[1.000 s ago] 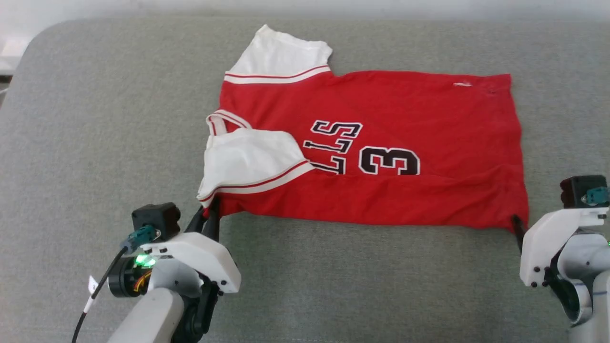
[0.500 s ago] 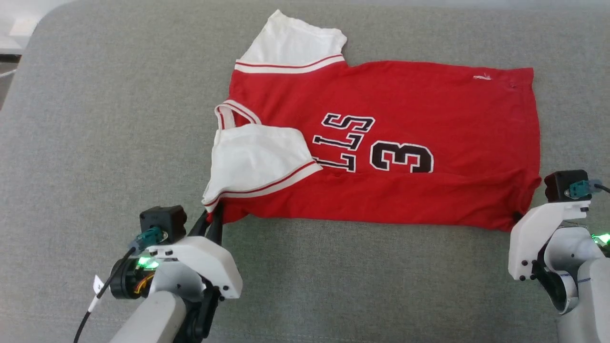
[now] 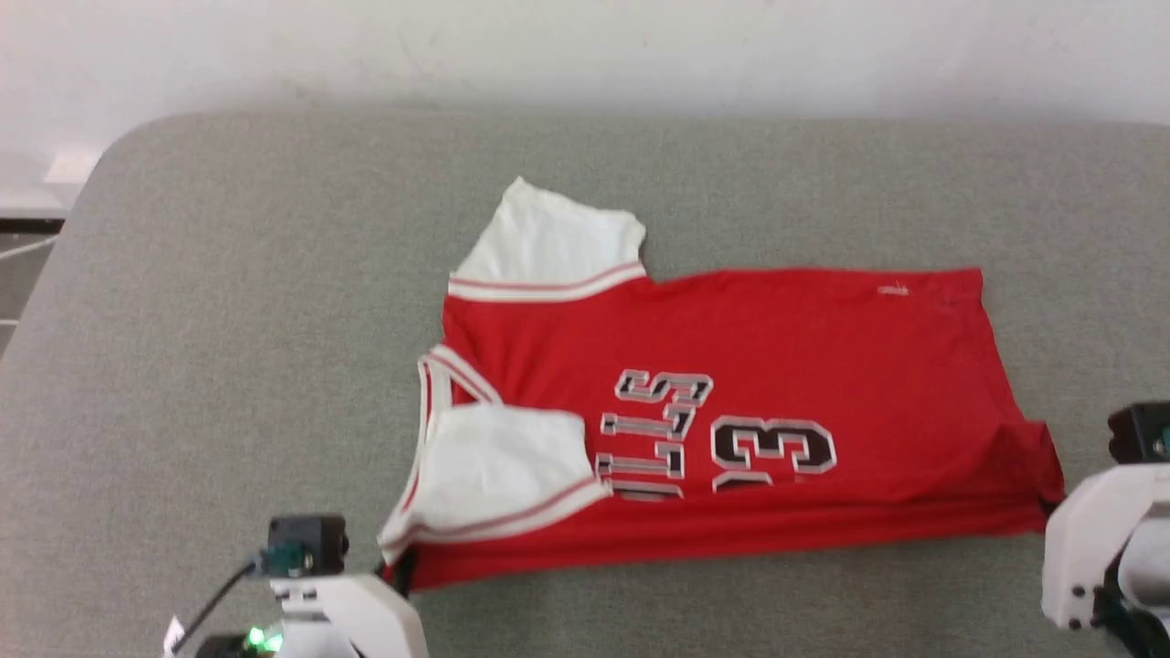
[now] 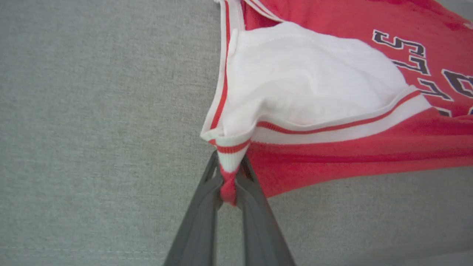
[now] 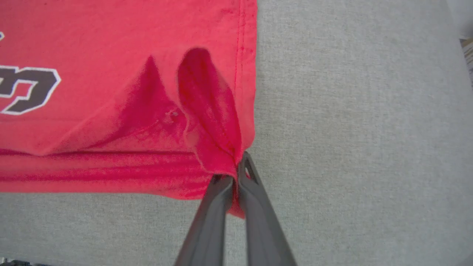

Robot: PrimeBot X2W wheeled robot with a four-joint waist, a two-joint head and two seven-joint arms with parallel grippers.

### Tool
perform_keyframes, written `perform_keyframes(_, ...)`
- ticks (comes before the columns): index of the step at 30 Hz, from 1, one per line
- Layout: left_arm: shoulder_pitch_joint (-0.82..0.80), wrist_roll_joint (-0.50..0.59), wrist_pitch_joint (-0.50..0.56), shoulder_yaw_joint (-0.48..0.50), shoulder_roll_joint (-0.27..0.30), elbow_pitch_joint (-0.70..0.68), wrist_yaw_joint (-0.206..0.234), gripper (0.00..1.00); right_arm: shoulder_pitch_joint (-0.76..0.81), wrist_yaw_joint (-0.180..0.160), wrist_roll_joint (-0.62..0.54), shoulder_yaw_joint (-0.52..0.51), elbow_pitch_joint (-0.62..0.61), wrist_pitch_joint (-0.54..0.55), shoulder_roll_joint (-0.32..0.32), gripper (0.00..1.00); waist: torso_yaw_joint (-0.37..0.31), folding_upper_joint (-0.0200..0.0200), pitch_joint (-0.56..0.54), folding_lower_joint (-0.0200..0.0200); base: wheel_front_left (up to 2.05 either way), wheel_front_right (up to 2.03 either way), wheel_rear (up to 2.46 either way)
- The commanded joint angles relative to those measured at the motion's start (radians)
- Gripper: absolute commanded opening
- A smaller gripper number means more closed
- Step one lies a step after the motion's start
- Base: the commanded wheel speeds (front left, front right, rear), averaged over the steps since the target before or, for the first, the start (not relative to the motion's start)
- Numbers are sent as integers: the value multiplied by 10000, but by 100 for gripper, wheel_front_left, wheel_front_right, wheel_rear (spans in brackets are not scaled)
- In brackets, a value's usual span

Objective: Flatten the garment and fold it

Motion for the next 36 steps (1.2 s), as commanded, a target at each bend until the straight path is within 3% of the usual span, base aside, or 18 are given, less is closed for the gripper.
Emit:
perform_keyframes(1, 201, -88, 54, 11, 121, -28, 114, 0, 238, -23, 31, -144, -91, 77, -5, 0, -153, -1, -226, 2, 0, 0, 0)
perform_keyframes(8, 564, -283, -149, -256, -151, 434, -203, 0, 1218, -23, 252, -371, 195, 131, 409, 0, -163, -1, -213, 2, 0, 0, 0)
perform_keyframes(9, 532, -261, -238, -284, -196, 568, -259, 0, 1238, -23, 262, -312, 322, 31, 405, 29, -168, -1, -223, 2, 0, 0, 0)
perform_keyframes(10, 489, -228, -353, -311, -241, 690, -323, 25, 1228, -23, 328, -205, 434, -108, 388, 100, -173, -1, -236, 2, 0, 0, 0)
perform_keyframes(11, 451, -195, -390, -401, -261, 826, -445, 84, 1186, -23, 434, -156, 560, -279, 386, 100, -180, -1, -256, 2, 0, 0, 0)
perform_keyframes(12, 422, -203, -398, -461, -290, 955, -545, 100, 1125, -23, 508, -107, 658, -488, 347, 100, -184, -1, -278, 2, 0, 0, 0)
perform_keyframes(17, 217, -112, -1121, -366, -362, 1113, -877, 100, 686, -23, 332, -107, 703, -1767, 154, 100, -247, -1, -495, 2, 0, 0, 0)
perform_keyframes(20, -12, -20, -2187, -25, -512, 915, -1042, 100, 448, -23, 223, 45, 437, -2713, 68, 100, -276, -1, -627, 2, 0, 0, 0)
perform_keyframes(23, -325, 437, -3391, -14, -489, 688, -1504, 100, 240, -23, 222, 121, -18, -3808, 226, 100, -328, -1, -762, 2, 0, 0, 0)
perform_keyframes(26, -531, 882, -4539, 230, -713, 649, -1493, 100, 139, -23, 423, 370, -505, -5163, 279, 100, -413, -1, -862, 2, 0, 0, 0)
perform_keyframes(31, -590, 1705, -4874, 1070, -1316, 65, -1430, 100, 383, -23, 198, 506, -958, -7146, 392, 100, -563, -1, -815, 2, 0, 0, 0)
perform_keyframes(36, -423, 2486, -4881, 1594, -1620, -197, -1815, 100, 540, -23, -94, 637, -1038, -7892, 741, 100, -871, -1, -498, 2, 0, 0, 0)
